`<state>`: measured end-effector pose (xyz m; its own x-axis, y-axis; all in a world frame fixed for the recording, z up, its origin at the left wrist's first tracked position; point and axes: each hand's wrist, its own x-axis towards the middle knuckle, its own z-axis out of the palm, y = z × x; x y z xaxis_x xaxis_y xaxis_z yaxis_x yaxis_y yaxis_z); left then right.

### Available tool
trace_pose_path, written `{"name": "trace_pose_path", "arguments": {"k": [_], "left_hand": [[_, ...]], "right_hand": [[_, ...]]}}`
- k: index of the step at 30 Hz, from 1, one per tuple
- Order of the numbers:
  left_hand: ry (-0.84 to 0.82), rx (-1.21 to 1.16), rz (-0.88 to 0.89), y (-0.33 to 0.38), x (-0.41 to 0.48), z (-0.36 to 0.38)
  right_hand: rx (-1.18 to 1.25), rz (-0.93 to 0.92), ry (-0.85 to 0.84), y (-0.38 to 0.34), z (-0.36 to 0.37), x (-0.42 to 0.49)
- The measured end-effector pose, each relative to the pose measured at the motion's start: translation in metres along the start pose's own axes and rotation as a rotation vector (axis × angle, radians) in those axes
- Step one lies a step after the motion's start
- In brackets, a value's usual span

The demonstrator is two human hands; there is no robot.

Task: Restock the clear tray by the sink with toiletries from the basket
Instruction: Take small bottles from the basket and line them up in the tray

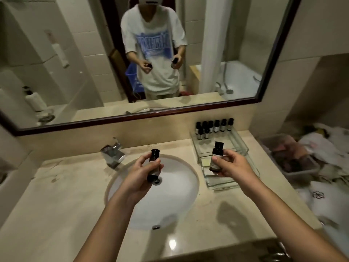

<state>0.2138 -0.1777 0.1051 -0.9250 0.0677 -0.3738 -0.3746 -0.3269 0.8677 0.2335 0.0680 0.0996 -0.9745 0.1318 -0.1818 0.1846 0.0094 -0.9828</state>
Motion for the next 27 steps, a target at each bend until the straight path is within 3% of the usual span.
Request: {"name": "trace_pose_path", "arguments": {"k": [9, 13, 21, 27], "left_hand": [[-0.103, 0.142, 0.0, -0.038, 0.08, 0.097], [-0.055, 0.176, 0.06, -0.054, 0.119, 0.135], [0.286, 0.418, 0.218, -0.102, 0.211, 0.207], [0.536, 0.395, 0.213, -0.146, 0.265, 0.252]], "right_hand": [[-0.025, 0.005, 0.208, 0.03, -0.075, 0.043], [-0.041, 0.043, 0.224, 0.045, -0.11, 0.095], [-0.168, 0.075, 0.169, 0.061, -0.148, 0.226], [-0.291, 0.076, 0.101, 0.101, -0.14, 0.288]]}}
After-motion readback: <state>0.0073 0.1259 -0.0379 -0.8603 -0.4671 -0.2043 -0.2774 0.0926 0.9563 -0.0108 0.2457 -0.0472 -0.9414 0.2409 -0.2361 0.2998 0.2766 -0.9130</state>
